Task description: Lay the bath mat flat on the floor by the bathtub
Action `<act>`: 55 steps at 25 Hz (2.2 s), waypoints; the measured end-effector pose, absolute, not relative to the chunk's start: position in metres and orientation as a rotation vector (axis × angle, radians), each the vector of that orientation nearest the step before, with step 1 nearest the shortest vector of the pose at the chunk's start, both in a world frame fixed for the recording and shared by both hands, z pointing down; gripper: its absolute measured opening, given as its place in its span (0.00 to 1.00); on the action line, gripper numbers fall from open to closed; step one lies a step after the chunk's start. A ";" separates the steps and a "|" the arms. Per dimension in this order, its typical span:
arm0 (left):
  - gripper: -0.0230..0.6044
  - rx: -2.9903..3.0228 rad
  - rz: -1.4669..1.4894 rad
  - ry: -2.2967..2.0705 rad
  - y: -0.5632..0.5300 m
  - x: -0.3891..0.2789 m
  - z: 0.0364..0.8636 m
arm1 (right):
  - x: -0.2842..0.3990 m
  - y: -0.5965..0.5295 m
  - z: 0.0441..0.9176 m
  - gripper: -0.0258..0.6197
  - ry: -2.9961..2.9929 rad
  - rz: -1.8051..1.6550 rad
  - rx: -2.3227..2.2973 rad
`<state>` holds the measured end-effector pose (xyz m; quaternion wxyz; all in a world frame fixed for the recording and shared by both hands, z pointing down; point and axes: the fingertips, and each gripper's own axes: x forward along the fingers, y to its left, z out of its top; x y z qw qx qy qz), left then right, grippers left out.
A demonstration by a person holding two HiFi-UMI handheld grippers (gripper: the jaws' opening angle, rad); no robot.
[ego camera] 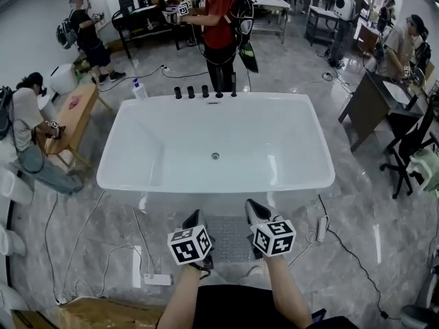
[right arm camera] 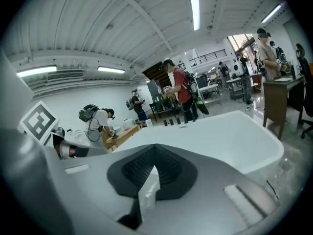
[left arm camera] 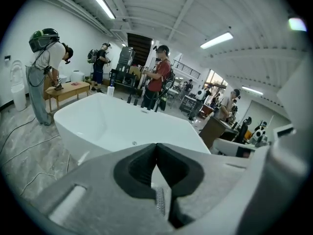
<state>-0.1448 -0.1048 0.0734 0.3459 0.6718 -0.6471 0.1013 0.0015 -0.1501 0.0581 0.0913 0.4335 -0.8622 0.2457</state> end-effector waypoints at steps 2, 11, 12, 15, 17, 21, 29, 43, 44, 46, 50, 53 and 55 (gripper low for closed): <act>0.05 1.787 0.238 -1.697 -0.114 -0.145 0.051 | 0.001 -0.158 0.032 0.05 -2.603 0.662 1.302; 0.05 1.975 0.205 -1.793 -0.149 -0.140 -0.033 | -0.013 -0.181 -0.082 0.05 -2.808 0.372 1.350; 0.05 1.989 0.201 -1.802 -0.152 -0.139 -0.043 | -0.014 -0.182 -0.094 0.05 -2.821 0.343 1.353; 0.05 2.051 0.167 -1.828 -0.164 -0.137 -0.083 | -0.017 -0.191 -0.133 0.05 -2.856 0.245 1.355; 0.05 2.103 0.134 -1.858 -0.177 -0.138 -0.115 | -0.018 -0.201 -0.160 0.05 -2.882 0.172 1.354; 0.05 2.183 0.054 -1.933 -0.205 -0.145 -0.180 | -0.013 -0.222 -0.209 0.05 -2.915 0.052 1.381; 0.05 2.259 0.074 -1.956 -0.204 -0.115 -0.208 | 0.005 -0.216 -0.227 0.05 -2.923 0.026 1.377; 0.05 2.285 0.122 -1.893 -0.199 -0.097 -0.187 | -0.004 -0.203 -0.202 0.05 -2.908 0.045 1.298; 0.05 2.287 0.120 -1.891 -0.199 -0.096 -0.187 | -0.004 -0.203 -0.203 0.05 -2.908 0.041 1.298; 0.04 2.289 0.122 -1.888 -0.200 -0.094 -0.185 | -0.002 -0.204 -0.204 0.05 -2.910 0.034 1.299; 0.05 2.294 0.123 -1.882 -0.200 -0.087 -0.184 | 0.005 -0.203 -0.205 0.05 -2.907 0.021 1.301; 0.05 2.298 0.134 -1.886 -0.201 -0.085 -0.183 | 0.006 -0.204 -0.204 0.05 -2.893 0.007 1.305; 0.05 2.303 0.158 -1.903 -0.202 -0.087 -0.183 | 0.003 -0.204 -0.203 0.05 -2.878 -0.010 1.314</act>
